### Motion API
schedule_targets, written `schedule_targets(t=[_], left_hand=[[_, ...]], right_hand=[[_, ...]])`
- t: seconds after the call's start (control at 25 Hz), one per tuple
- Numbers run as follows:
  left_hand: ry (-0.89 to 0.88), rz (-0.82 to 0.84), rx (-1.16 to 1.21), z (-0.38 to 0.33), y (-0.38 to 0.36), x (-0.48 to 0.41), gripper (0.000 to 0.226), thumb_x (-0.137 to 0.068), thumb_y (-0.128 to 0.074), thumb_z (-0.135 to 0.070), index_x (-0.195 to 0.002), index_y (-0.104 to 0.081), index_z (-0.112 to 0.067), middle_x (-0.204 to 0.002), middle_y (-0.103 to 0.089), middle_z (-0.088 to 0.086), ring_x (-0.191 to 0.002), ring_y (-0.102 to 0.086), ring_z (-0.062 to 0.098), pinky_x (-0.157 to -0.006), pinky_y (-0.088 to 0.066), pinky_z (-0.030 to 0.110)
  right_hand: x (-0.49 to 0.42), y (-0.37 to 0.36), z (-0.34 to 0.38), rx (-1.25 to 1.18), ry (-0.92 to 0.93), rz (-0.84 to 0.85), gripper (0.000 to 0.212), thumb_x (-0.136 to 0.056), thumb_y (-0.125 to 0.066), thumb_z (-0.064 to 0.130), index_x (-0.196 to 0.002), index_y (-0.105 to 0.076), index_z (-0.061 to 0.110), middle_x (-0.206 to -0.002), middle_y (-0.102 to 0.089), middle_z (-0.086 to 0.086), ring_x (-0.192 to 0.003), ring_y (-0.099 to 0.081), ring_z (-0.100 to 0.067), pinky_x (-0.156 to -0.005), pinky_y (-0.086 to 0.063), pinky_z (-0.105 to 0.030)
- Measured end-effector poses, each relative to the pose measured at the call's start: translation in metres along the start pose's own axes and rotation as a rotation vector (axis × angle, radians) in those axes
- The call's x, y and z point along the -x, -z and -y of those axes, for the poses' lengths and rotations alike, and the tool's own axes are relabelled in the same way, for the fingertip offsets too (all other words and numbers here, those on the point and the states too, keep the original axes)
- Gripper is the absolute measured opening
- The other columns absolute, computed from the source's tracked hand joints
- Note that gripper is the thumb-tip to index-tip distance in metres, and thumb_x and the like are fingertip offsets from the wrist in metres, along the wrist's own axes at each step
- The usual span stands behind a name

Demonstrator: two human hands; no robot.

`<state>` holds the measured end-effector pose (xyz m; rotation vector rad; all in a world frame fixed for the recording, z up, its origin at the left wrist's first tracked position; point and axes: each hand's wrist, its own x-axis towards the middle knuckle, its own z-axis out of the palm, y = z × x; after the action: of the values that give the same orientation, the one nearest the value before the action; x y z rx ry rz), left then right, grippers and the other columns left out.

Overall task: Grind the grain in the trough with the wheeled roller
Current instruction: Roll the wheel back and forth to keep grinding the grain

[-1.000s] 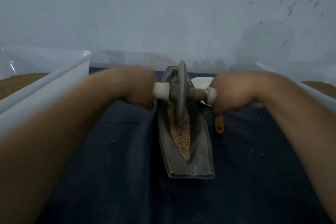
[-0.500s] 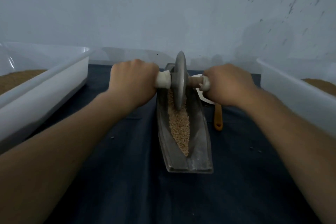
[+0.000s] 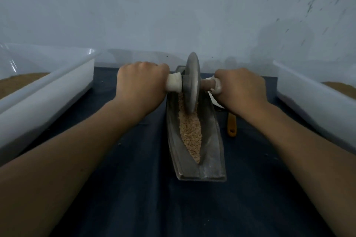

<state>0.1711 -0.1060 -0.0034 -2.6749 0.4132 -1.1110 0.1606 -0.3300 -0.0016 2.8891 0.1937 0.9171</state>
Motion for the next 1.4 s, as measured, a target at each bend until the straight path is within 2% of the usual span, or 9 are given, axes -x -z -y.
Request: schedule_targets(t=[0.08, 0.16, 0.24, 0.32, 0.44, 0.56, 1.0, 1.16, 1.4], left_hand=[[-0.053, 0.273, 0.118, 0.009, 0.01, -0.013, 0.016, -0.081, -0.067, -0.038, -0.084, -0.061, -0.024, -0.074, -0.062, 0.003, -0.066, -0.06, 0.026, -0.053, -0.035, 0.031], [-0.121, 0.817, 0.402, 0.021, 0.026, -0.025, 0.022, -0.072, -0.075, -0.037, -0.076, -0.067, -0.017, -0.06, -0.064, 0.001, -0.053, -0.061, 0.019, -0.05, -0.044, 0.026], [-0.133, 1.101, 0.593, 0.029, 0.035, -0.025, 0.022, -0.068, -0.076, -0.029, -0.066, -0.066, -0.01, -0.052, -0.061, 0.002, -0.043, -0.057, 0.018, -0.048, -0.045, 0.024], [-0.114, 1.009, 0.559, 0.029, 0.03, -0.018, 0.021, -0.07, -0.074, -0.026, -0.064, -0.064, -0.01, -0.053, -0.062, 0.003, -0.043, -0.056, 0.02, -0.046, -0.044, 0.025], [-0.069, 0.398, 0.216, 0.014, 0.008, -0.01, 0.019, -0.08, -0.068, -0.037, -0.076, -0.059, -0.022, -0.075, -0.064, 0.005, -0.064, -0.061, 0.026, -0.053, -0.042, 0.031], [-0.025, -0.052, 0.004, 0.003, -0.007, 0.002, 0.02, -0.078, -0.069, -0.025, -0.07, -0.051, -0.023, -0.063, -0.056, 0.004, -0.052, -0.051, 0.028, -0.047, -0.017, 0.024], [-0.211, 0.5, 0.196, 0.035, 0.059, 0.031, 0.023, -0.063, -0.058, -0.049, -0.08, -0.046, -0.039, -0.069, -0.047, -0.012, -0.061, -0.046, 0.012, -0.052, -0.033, 0.027], [-0.211, 0.44, 0.136, 0.039, 0.056, 0.028, 0.016, -0.067, -0.057, -0.05, -0.075, -0.049, -0.038, -0.073, -0.057, -0.011, -0.065, -0.057, 0.014, -0.057, -0.047, 0.03], [-0.034, 0.318, 0.102, 0.024, -0.001, -0.009, 0.011, -0.081, -0.06, -0.043, -0.085, -0.06, -0.033, -0.073, -0.053, -0.006, -0.062, -0.052, 0.018, -0.05, -0.035, 0.029]], right_hand=[[-0.007, 0.019, -0.01, -0.109, 0.045, 0.402, 0.015, -0.081, -0.066, 0.033, -0.073, -0.06, 0.022, -0.071, -0.064, 0.0, -0.064, -0.059, -0.019, -0.054, -0.047, -0.03], [-0.013, 0.05, -0.014, -0.212, 0.09, 0.911, 0.021, -0.064, -0.074, 0.036, -0.062, -0.063, 0.018, -0.062, -0.067, 0.0, -0.056, -0.063, -0.017, -0.049, -0.047, -0.027], [-0.015, 0.064, -0.014, -0.218, 0.121, 1.04, 0.021, -0.056, -0.073, 0.039, -0.058, -0.067, 0.019, -0.055, -0.067, 0.0, -0.047, -0.062, -0.014, -0.043, -0.043, -0.022], [-0.016, 0.058, -0.01, -0.127, 0.139, 0.838, 0.023, -0.062, -0.074, 0.039, -0.064, -0.066, 0.018, -0.056, -0.066, 0.001, -0.048, -0.061, -0.014, -0.044, -0.042, -0.024], [-0.009, 0.027, 0.0, 0.005, 0.078, 0.329, 0.017, -0.08, -0.066, 0.035, -0.07, -0.059, 0.023, -0.068, -0.061, 0.001, -0.061, -0.056, -0.018, -0.051, -0.037, -0.025], [-0.001, 0.008, 0.002, 0.022, 0.029, 0.083, 0.021, -0.082, -0.064, 0.032, -0.068, -0.049, 0.027, -0.068, -0.055, 0.003, -0.064, -0.054, -0.02, -0.052, -0.038, -0.027], [0.051, 0.067, 0.001, -0.001, 0.104, 0.222, 0.021, -0.068, -0.065, 0.038, -0.068, -0.046, 0.031, -0.062, -0.045, 0.009, -0.051, -0.04, -0.006, -0.044, -0.024, -0.023], [0.066, 0.065, -0.001, -0.011, 0.034, 0.28, 0.017, -0.071, -0.063, 0.046, -0.07, -0.052, 0.033, -0.063, -0.046, 0.01, -0.053, -0.04, -0.007, -0.045, -0.023, -0.023], [0.002, 0.011, 0.002, 0.092, -0.002, 0.173, 0.021, -0.081, -0.066, 0.039, -0.069, -0.053, 0.026, -0.066, -0.052, 0.003, -0.055, -0.045, -0.015, -0.049, -0.028, -0.024]])
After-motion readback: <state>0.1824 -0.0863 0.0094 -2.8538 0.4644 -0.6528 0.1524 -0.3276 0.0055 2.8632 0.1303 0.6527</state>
